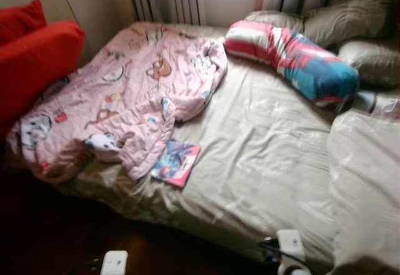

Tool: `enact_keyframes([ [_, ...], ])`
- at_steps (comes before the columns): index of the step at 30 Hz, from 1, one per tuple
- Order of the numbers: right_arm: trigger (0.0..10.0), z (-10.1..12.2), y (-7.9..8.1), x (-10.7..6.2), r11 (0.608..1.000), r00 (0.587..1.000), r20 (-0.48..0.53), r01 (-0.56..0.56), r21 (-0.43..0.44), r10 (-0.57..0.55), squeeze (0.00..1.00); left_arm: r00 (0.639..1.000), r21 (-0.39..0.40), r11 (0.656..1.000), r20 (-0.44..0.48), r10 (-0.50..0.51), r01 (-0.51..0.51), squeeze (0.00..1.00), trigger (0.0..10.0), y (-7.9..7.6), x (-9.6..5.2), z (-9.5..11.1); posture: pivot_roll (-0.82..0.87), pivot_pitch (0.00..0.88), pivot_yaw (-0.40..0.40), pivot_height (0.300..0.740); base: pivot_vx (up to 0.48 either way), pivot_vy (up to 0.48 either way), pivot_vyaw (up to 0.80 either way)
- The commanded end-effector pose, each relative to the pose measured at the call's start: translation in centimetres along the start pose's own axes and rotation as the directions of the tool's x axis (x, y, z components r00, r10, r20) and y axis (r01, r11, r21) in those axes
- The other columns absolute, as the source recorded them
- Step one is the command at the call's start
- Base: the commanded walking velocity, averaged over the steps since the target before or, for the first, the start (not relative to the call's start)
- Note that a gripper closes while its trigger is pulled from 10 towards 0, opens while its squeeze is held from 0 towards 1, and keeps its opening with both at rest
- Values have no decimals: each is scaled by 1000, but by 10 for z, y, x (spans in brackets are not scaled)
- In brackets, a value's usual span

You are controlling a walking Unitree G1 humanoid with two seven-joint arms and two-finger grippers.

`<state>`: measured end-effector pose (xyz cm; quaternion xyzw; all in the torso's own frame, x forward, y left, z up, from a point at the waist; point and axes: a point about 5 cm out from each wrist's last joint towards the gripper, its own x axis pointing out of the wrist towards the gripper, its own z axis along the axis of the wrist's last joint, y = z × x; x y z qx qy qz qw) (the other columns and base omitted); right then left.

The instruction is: Clean up the room

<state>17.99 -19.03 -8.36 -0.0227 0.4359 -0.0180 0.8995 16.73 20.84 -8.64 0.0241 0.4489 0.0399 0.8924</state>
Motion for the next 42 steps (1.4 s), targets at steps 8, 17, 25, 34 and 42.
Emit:
enact_keyframes([
  [8, 10000, 2, 6, 1, 1000, 1000, 8, -17, 3, 17, 0, 1000, 24, 1000, 0, 6, -6, 0, 10000, 6, 0, 1, -38, 120, 55, 711, 0, 395, 0],
  [17, 10000, 1, 8, 1, 1000, 1000, 6, -18, 6, 18, 0, 1000, 29, 1000, 3, 0, 0, 0, 10000, 5, 0, 3, -37, 119, 59, 711, 0, 396, 0],
  [25, 10000, 4, 5, 1, 999, 1000, 8, -1, 52, 1, 0, 1000, 30, 1000, 6, -2, 1, 0, 10000, 6, 1, 4, -39, 118, 60, 711, 0, 395, -491],
  [34, 10000, 3, 5, 1, 999, 1000, 12, -4, 40, 3, 0, 1000, 30, 1000, 10, -2, 2, 0, 10000, 6, 1, 6, -36, 108, 65, 711, 0, 396, -388],
  [42, 10000, 3, 5, 1, 999, 1000, 15, -8, 36, 7, 0, 1000, 34, 999, 8, -9, 8, 0, 10000, 2, 1, 5, -33, 103, 66, 711, 0, 396, 0],
])
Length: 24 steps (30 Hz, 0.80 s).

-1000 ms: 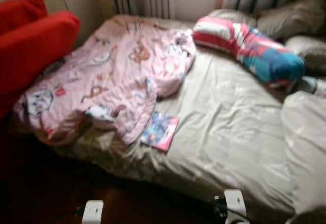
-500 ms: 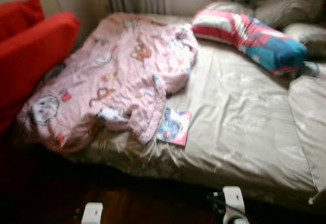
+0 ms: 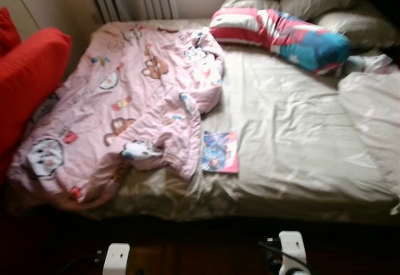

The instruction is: Clean up the room

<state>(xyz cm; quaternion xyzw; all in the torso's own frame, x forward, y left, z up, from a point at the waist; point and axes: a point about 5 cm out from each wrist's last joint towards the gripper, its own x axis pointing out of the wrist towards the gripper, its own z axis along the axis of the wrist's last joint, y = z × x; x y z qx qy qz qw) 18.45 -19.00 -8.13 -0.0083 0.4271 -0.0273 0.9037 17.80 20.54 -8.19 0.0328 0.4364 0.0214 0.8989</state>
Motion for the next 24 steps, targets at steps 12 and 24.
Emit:
enact_keyframes([
  [12, 10000, -1, 4, 0, 1000, 1000, -1, -15, -1, 15, 0, 999, -8, 1000, -31, 10, -10, 0, 10000, 6, -3, -12, -32, 111, 64, 711, 0, 194, 0],
  [24, 10000, 1, 4, 0, 1000, 1000, 8, -16, 0, 16, 0, 999, -27, 1000, -31, 10, -11, 0, 10000, 18, -4, -10, -32, 117, 64, 711, 0, 0, 0],
])
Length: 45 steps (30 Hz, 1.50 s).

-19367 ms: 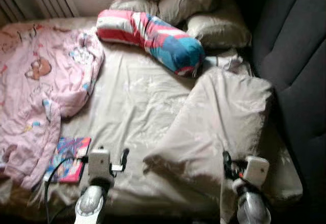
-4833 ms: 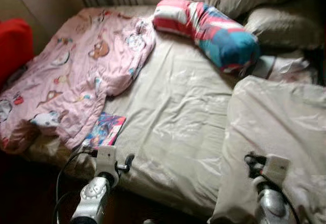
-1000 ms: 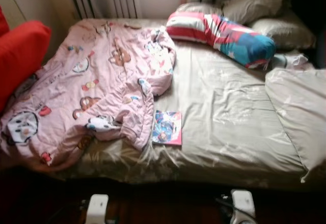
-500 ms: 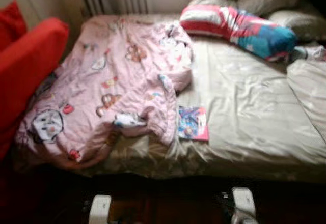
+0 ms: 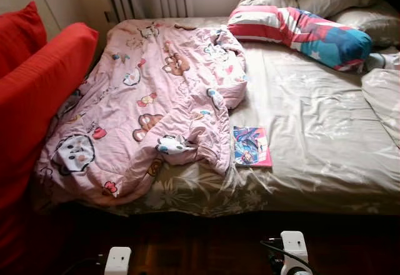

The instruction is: Clean up the room

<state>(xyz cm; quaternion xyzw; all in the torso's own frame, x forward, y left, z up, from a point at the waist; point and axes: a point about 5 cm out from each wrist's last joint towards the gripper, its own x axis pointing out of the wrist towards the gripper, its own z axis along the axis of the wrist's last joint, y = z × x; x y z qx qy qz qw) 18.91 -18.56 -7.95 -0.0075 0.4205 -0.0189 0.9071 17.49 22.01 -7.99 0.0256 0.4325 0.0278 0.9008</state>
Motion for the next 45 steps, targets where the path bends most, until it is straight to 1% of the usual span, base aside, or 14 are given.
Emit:
enact_keyframes([
  [1, 10000, -4, 0, -1, 1000, 1000, -7, 0, 6, 0, 0, 999, -10, 1000, -43, 8, -8, 0, 10000, 6, -3, -9, -31, 116, 65, 711, 0, 0, 0],
  [4, 10000, -3, 0, -1, 1000, 1000, -6, -1, 6, 1, 0, 999, -12, 1000, -46, 10, -11, 0, 10000, 7, -3, -10, -32, 117, 64, 711, 0, 0, 0],
  [7, 10000, -3, 0, -1, 1000, 1000, -7, -2, 2, 2, 0, 999, -11, 1000, -34, 4, -5, 0, 10000, 1, -1, -7, -31, 117, 65, 711, 0, 0, 0],
  [14, 10000, -2, 0, -1, 1000, 1000, -6, 0, 0, 0, 0, 999, -12, 1000, -32, 0, -1, 0, 10000, -1, -1, -6, -32, 115, 65, 711, 0, 0, 0],
  [18, 10000, -3, 2, -1, 1000, 1000, -7, -2, -4, 2, 0, 999, -11, 1000, -32, -3, 3, 0, 10000, -3, -1, -6, -33, 116, 65, 711, 0, 0, 0],
  [41, 10000, -4, 5, 0, 1000, 1000, -9, -3, -8, 3, 0, 999, -6, 1000, -40, -10, 10, 0, 10000, -6, -1, -9, -36, 112, 71, 711, 0, 0, 0],
  [45, 10000, -4, 5, -1, 1000, 1000, -10, -4, -9, 4, 0, 999, -4, 1000, -41, -12, 11, 0, 10000, -6, -1, -10, -36, 110, 72, 711, 241, 0, 0],
])
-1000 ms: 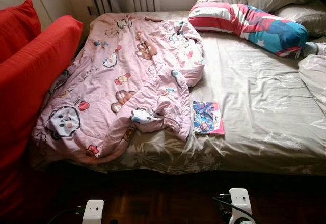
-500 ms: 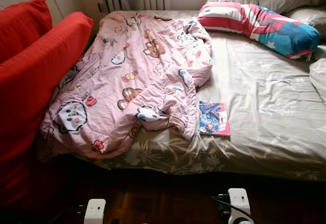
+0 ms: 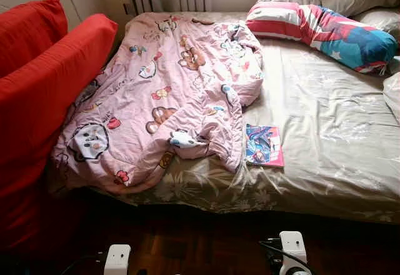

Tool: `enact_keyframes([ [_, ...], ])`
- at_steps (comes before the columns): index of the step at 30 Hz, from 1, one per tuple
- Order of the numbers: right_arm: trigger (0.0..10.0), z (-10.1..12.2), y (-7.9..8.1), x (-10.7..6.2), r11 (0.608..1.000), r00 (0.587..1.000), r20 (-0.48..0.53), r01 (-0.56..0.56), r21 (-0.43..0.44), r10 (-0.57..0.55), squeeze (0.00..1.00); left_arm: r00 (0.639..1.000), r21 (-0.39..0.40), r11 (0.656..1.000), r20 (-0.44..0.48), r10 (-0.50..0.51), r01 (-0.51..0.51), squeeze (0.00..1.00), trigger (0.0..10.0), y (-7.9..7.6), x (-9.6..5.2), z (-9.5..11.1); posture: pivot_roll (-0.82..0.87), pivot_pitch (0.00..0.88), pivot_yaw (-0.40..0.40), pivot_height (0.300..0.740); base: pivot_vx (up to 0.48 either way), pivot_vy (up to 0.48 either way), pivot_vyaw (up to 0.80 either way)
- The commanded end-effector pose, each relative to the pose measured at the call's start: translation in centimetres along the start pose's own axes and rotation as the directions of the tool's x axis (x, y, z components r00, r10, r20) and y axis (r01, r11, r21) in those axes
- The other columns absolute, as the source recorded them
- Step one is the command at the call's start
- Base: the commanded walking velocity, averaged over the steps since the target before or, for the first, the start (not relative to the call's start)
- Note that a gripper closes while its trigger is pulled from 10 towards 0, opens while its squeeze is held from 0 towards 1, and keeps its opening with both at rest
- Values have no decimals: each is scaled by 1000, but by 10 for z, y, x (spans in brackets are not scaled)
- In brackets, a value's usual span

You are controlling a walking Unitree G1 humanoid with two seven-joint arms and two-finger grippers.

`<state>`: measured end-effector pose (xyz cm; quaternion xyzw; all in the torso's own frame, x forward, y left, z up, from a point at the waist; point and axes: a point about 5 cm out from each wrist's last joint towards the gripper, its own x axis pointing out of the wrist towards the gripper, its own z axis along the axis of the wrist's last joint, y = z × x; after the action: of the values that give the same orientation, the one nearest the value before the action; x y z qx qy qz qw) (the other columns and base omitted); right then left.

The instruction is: Clean up the room

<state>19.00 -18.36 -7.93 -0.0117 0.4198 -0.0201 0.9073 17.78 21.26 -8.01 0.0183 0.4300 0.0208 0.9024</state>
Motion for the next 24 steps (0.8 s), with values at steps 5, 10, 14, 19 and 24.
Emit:
enact_keyframes([
  [5, 10000, -4, 5, -1, 1000, 1000, -9, -13, -7, 13, 0, 999, 6, 1000, -47, 4, -4, 0, 10000, 1, -3, -13, -39, 103, 73, 711, 251, 0, 0],
  [10, 10000, -4, 5, -1, 1000, 1000, -6, -15, -11, 15, 0, 999, 7, 1000, -45, -1, 1, 0, 10000, 0, -3, -12, -42, 94, 73, 711, 270, 0, 0],
  [14, 10000, -4, 5, -1, 1000, 1000, -4, -15, -12, 15, 0, 999, 8, 1000, -42, -4, 5, 0, 10000, -1, -3, -12, -42, 92, 73, 711, 288, 0, 0],
  [19, 10000, -5, 5, -1, 1000, 1000, -5, -16, -14, 16, 0, 999, 8, 1000, -38, -6, 7, 0, 10000, -1, -2, -11, -41, 92, 72, 711, 292, 0, 0],
  [24, 10000, -3, 5, -1, 1000, 1000, -1, -10, -5, 10, 0, 999, 7, 1000, -37, -5, 5, 0, 10000, -1, -2, -11, -39, 98, 72, 711, 292, 0, 0],
])
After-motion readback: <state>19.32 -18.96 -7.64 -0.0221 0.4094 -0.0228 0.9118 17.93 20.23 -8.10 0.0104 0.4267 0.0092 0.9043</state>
